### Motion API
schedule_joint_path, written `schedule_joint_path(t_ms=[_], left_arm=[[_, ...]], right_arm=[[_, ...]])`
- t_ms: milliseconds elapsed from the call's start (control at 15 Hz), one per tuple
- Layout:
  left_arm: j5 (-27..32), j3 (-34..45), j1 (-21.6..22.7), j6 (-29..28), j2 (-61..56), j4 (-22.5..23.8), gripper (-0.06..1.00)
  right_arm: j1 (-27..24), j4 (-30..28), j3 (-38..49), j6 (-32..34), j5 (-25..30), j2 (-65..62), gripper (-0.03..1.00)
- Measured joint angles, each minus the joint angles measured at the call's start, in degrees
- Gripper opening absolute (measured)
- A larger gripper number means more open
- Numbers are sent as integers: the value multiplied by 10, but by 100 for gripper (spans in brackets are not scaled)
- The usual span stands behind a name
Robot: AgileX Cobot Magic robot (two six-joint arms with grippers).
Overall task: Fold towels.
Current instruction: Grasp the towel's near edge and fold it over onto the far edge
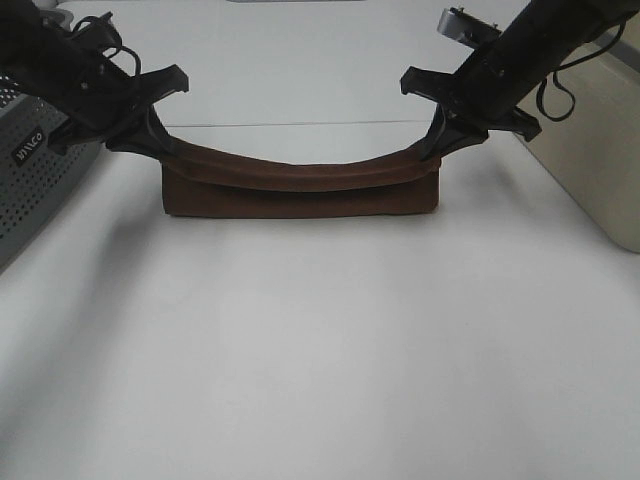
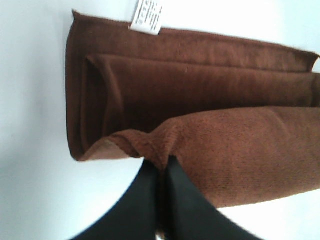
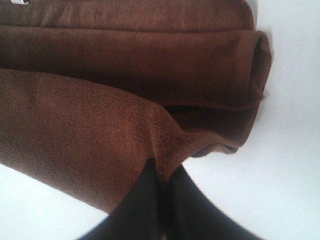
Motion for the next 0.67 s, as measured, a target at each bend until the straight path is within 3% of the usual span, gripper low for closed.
schedule_joint_path(t_ms=[200, 467, 667], left_arm=[[-34, -26, 0, -2, 29, 0, 0], [-109, -32, 0, -2, 78, -1, 0], [-119, -32, 0, -2, 104, -2, 1]], right_arm=[[0, -4, -46, 4, -4, 38, 0], [0, -9, -78, 9, -49, 97, 0], [0, -10, -79, 9, -60, 120, 0]])
